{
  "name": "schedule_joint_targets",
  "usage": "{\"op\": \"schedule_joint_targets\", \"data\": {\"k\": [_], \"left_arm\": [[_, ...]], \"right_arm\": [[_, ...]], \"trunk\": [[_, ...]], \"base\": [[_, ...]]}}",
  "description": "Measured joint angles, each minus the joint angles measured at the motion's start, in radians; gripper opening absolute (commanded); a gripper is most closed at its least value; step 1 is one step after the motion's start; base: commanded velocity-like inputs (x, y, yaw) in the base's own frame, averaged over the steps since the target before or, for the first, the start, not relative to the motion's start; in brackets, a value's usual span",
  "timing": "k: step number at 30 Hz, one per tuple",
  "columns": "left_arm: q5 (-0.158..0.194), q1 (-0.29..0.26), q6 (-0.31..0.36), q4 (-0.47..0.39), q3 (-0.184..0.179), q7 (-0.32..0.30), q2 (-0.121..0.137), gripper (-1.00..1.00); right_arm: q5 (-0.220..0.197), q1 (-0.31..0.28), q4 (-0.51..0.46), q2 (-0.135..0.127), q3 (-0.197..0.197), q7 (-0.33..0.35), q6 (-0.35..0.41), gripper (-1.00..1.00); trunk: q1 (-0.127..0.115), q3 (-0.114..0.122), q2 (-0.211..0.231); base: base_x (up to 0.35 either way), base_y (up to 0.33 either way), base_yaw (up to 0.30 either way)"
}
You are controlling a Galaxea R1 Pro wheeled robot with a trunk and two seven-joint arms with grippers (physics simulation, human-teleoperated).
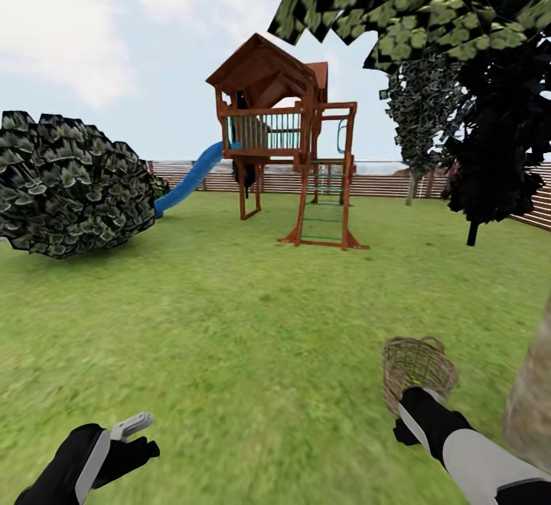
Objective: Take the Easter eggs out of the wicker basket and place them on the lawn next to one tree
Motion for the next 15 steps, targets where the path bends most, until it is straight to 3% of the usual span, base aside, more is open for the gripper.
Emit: {"op": "schedule_joint_targets", "data": {"k": [15], "left_arm": [[0.0,0.0,0.0,0.001,0.0,0.0,0.0,1.0]], "right_arm": [[0.0,0.0,0.0,0.0,0.0,-0.001,-0.001,1.0]], "trunk": [[0.0,0.007,0.0]], "base": [[0.228,0.279,-0.268]]}}
